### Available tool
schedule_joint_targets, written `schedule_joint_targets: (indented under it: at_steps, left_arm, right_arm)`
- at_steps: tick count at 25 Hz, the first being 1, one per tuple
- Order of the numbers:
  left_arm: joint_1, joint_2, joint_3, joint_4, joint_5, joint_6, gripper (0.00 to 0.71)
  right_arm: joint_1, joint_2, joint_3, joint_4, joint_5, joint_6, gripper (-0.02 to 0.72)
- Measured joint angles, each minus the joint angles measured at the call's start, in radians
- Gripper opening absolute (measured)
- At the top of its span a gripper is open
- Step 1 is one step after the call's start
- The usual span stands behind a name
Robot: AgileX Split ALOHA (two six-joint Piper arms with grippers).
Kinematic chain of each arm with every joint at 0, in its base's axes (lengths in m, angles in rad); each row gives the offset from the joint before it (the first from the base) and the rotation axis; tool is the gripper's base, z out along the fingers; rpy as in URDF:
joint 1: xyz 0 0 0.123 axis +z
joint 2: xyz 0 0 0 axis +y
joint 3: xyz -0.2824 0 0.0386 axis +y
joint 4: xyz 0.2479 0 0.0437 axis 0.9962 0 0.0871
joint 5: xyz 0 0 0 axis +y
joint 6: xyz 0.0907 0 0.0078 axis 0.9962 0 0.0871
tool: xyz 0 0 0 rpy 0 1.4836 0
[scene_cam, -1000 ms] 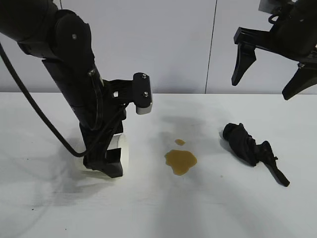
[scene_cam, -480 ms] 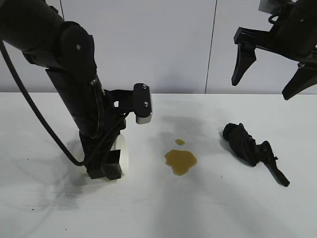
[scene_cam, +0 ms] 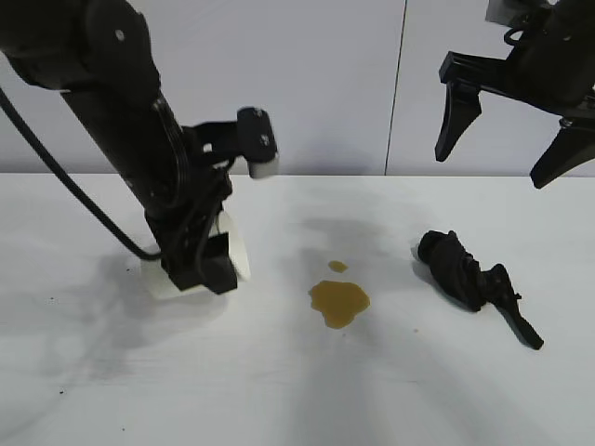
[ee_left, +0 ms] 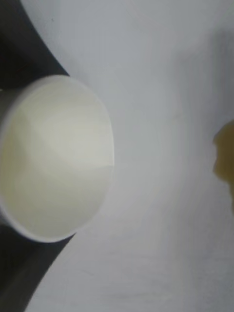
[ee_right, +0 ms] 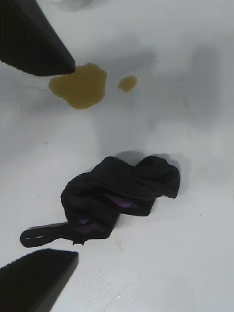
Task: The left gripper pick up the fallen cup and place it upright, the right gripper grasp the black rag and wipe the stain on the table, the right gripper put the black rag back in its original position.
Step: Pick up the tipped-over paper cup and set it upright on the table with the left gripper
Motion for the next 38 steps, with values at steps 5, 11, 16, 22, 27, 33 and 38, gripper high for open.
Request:
schedule_joint_targets:
  at_steps: [5,11,16,22,27,33,38]
  left_arm:
    - [0.151,-0.033,0.004,-0.587,0.184,0.489,0.458]
    - [0.301,-0.001,0.106,-1.081,0.395,0.953,0.458]
    - [0.362,0.077,0.176,-1.205,0.529,1.202,0.458]
    - [0.363,0.221,0.168,-1.22,0.599,1.317,0.458]
    - [0.391,0.298,0.15,-1.226,0.599,1.382,0.458]
    - [0.442,0.323,0.15,-1.228,0.6,1.41,0.458]
    - [0.453,0.333,0.149,-1.229,0.601,1.412,0.458]
  right_arm:
    - [0.0,0.0,0.0,0.0,0.0,0.0,0.661]
    - [0.0,0.0,0.0,0.0,0.0,0.0,0.661]
    - [0.0,0.0,0.0,0.0,0.0,0.0,0.661]
    - [0.0,0.0,0.0,0.0,-0.003,0.0,0.661]
    - [0.0,0.0,0.0,0.0,-0.007,0.0,0.661]
    - [0.0,0.0,0.0,0.0,-0.007,0.0,0.661]
    - [0.0,0.0,0.0,0.0,-0.011,0.0,0.661]
